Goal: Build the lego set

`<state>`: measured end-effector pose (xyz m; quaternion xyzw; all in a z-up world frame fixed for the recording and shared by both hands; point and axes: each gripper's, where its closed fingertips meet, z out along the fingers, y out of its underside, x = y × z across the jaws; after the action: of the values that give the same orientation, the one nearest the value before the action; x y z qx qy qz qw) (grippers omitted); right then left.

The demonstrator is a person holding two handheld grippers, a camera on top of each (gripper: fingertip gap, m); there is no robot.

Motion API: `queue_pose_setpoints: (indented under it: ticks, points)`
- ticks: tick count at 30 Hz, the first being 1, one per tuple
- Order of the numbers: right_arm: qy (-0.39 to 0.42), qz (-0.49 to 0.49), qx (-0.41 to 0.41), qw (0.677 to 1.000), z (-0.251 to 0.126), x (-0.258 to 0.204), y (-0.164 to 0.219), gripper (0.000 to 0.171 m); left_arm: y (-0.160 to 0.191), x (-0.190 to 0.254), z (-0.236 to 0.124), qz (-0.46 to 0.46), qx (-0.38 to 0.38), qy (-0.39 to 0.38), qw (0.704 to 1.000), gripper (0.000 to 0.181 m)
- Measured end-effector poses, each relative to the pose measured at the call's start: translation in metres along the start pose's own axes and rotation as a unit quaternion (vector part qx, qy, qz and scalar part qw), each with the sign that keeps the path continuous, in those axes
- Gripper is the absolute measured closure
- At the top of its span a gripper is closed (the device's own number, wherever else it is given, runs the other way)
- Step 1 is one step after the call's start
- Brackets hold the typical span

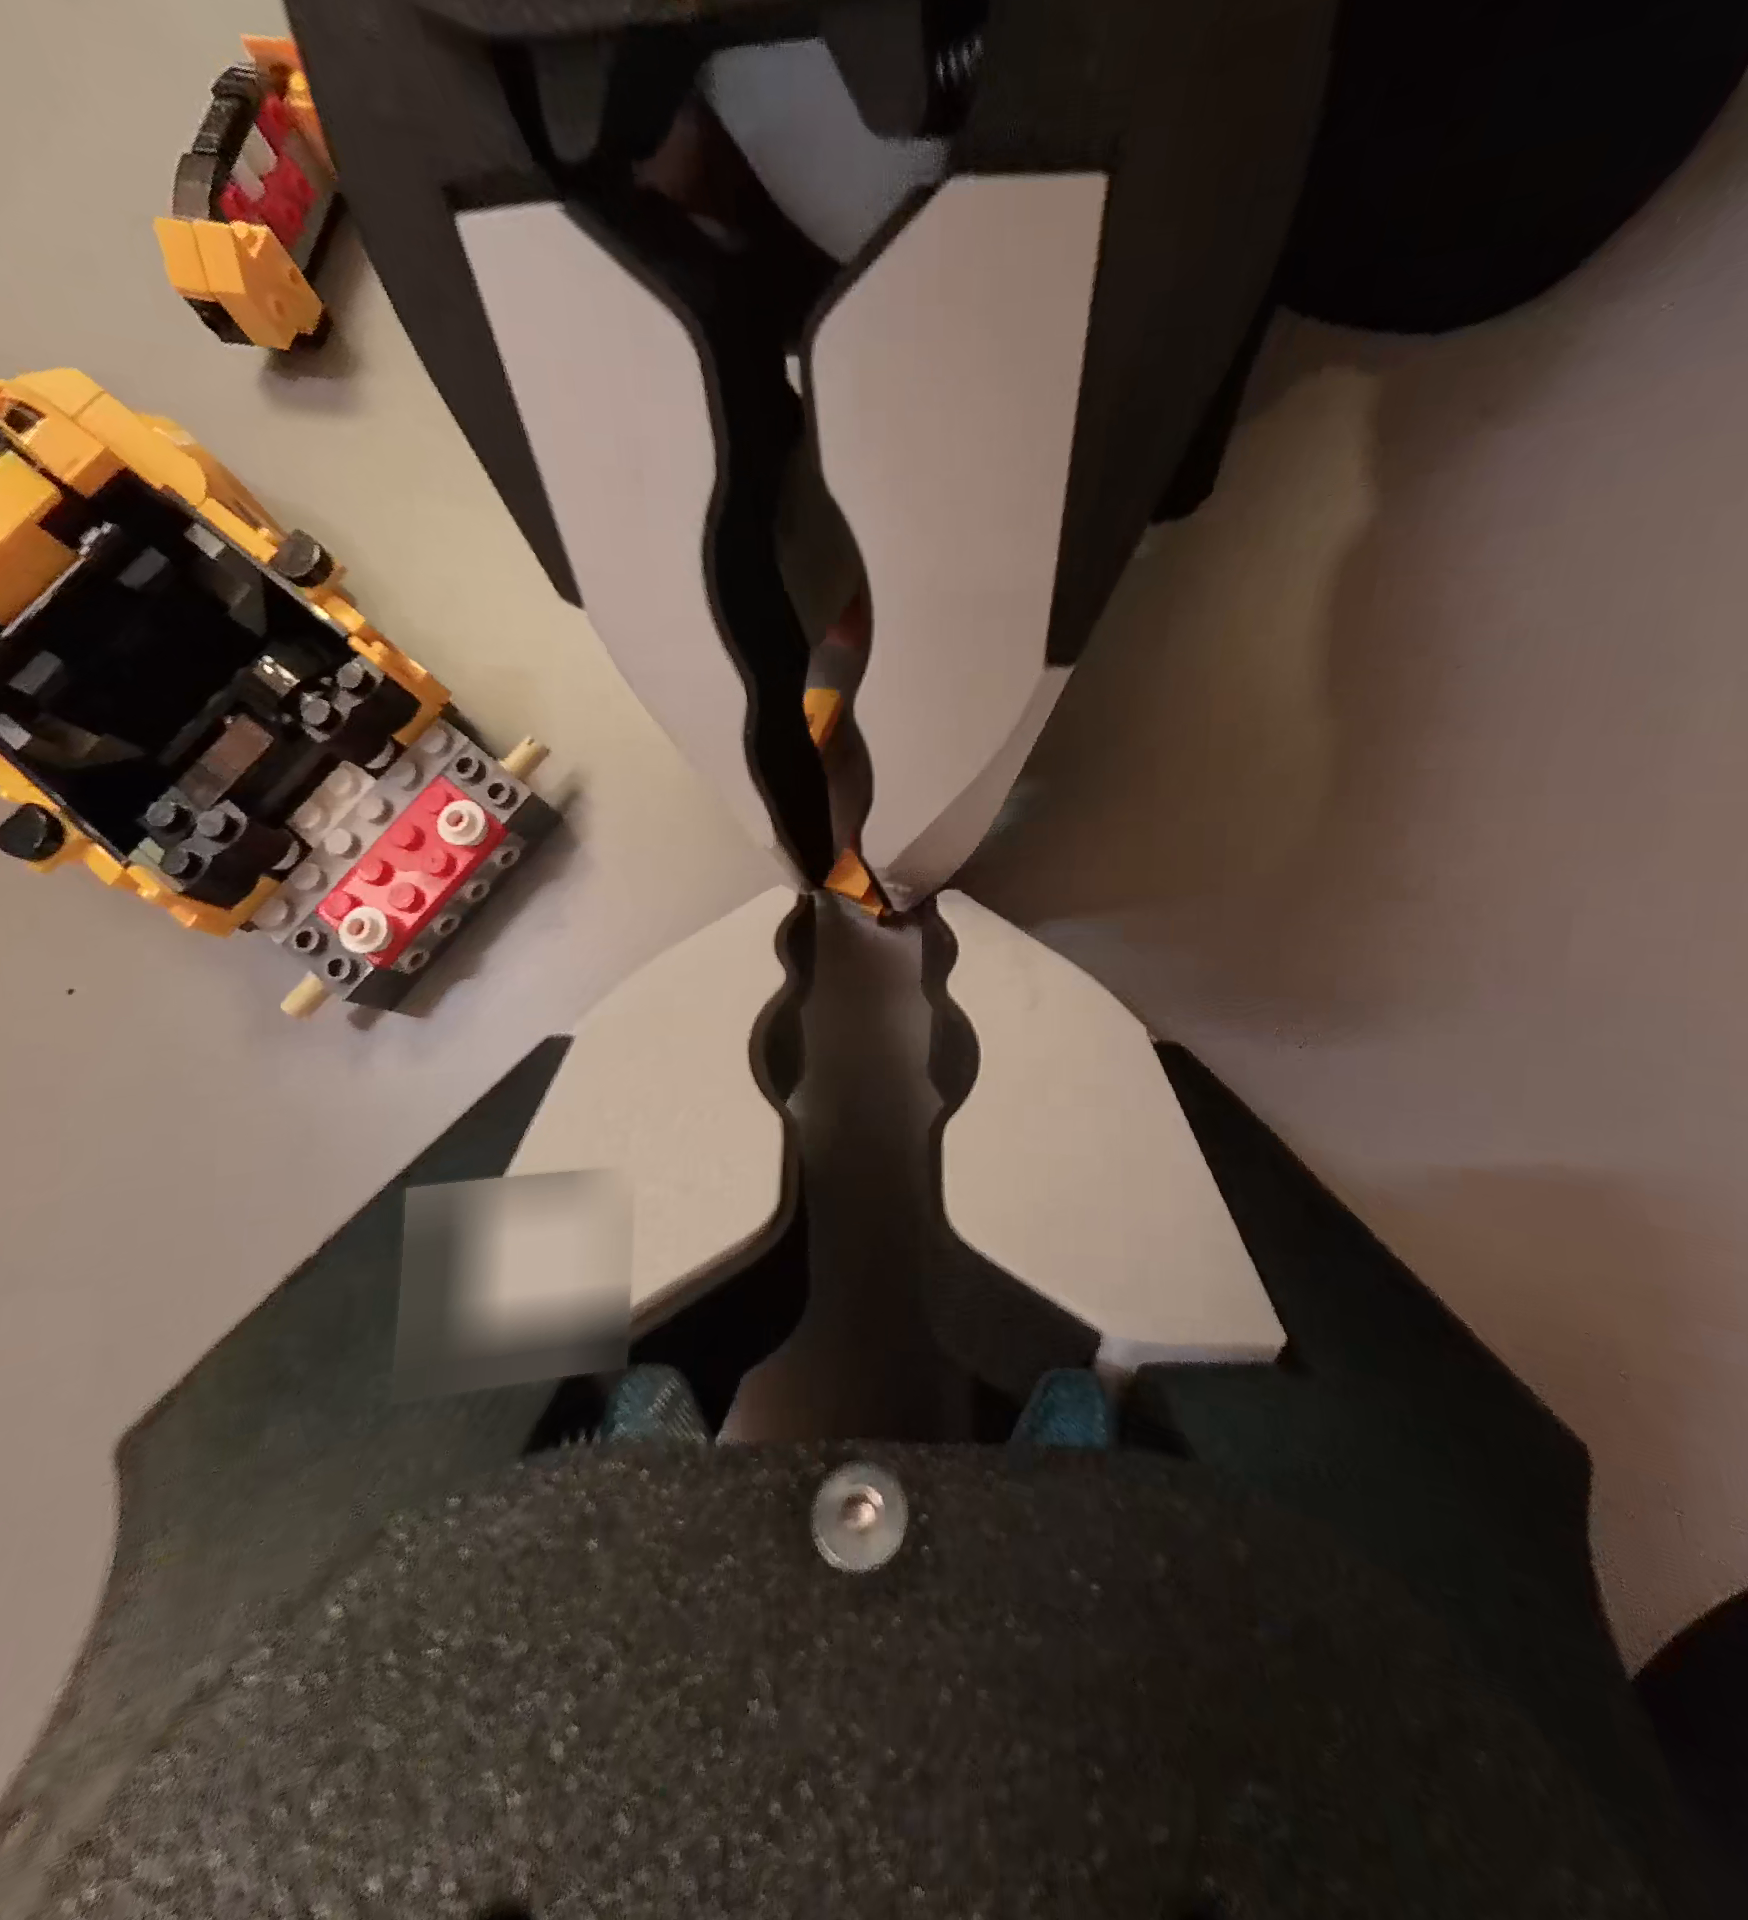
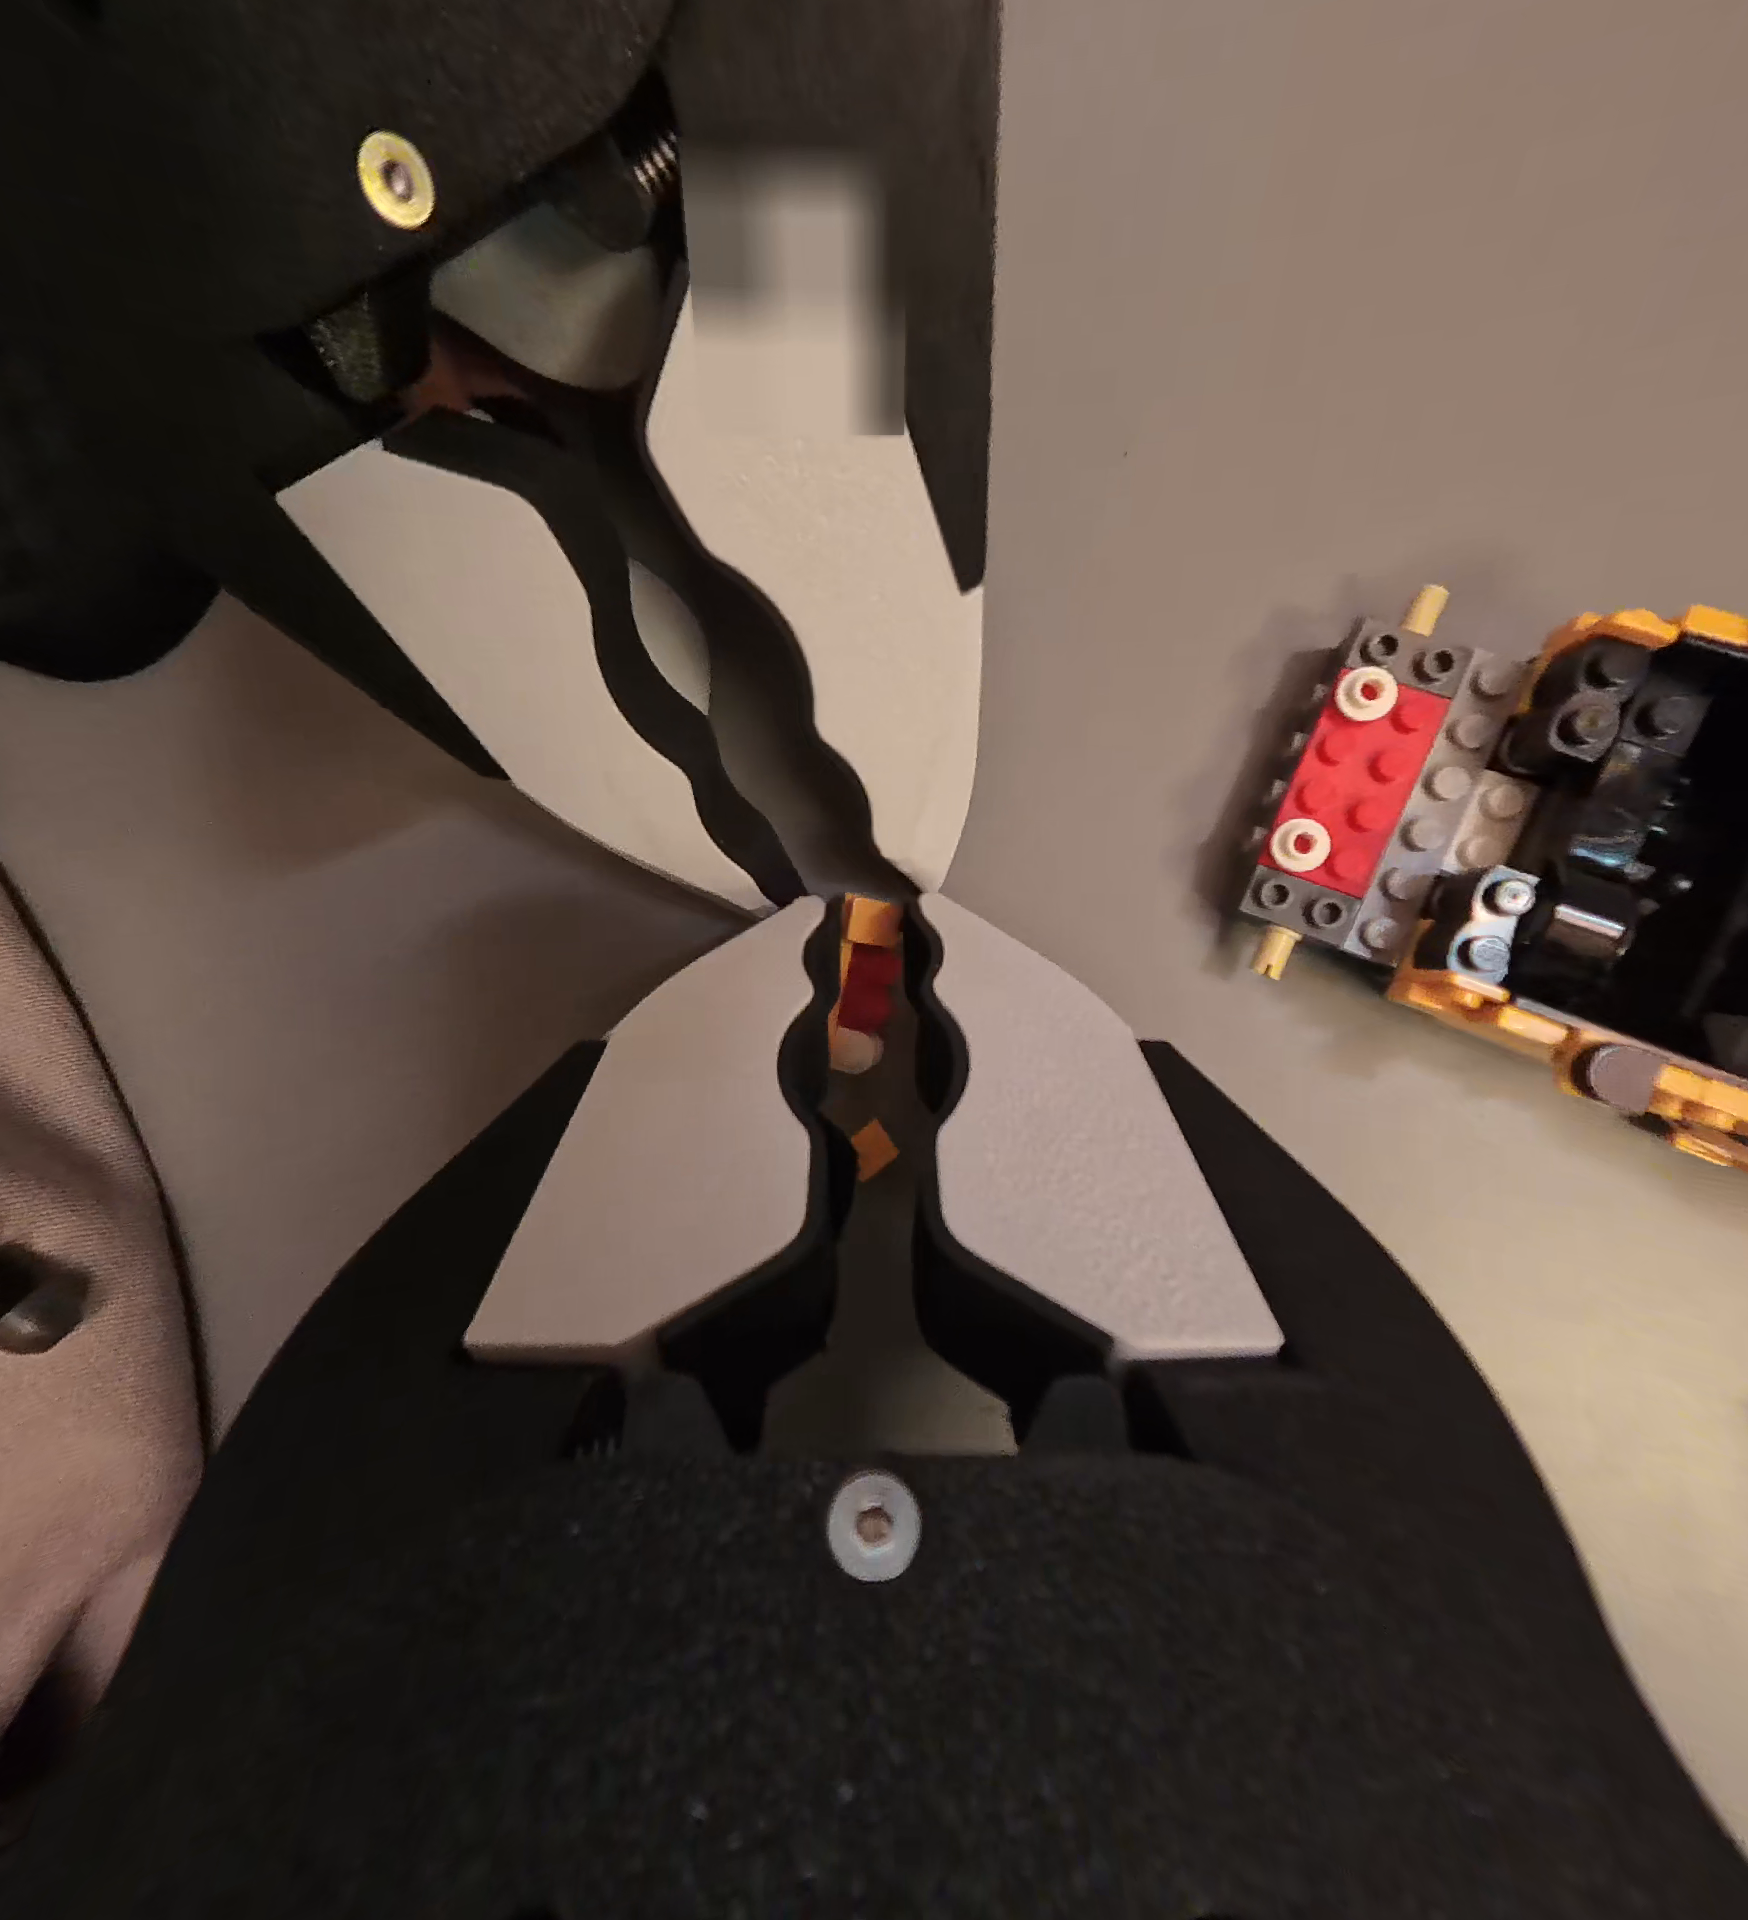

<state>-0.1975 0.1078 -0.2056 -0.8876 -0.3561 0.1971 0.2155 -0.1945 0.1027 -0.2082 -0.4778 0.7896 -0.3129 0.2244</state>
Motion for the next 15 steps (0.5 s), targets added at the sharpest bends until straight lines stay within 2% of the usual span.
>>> queue_pose_setpoints:
  ticks: [15]
  points:
    - [-0.111, 0.121, 0.055, 0.985, -0.0045, -0.0065, 0.0050, 0.162, -0.0044, 0.0076, 0.0033, 0.001, 0.009, 0.014, 1.000, 0.170]
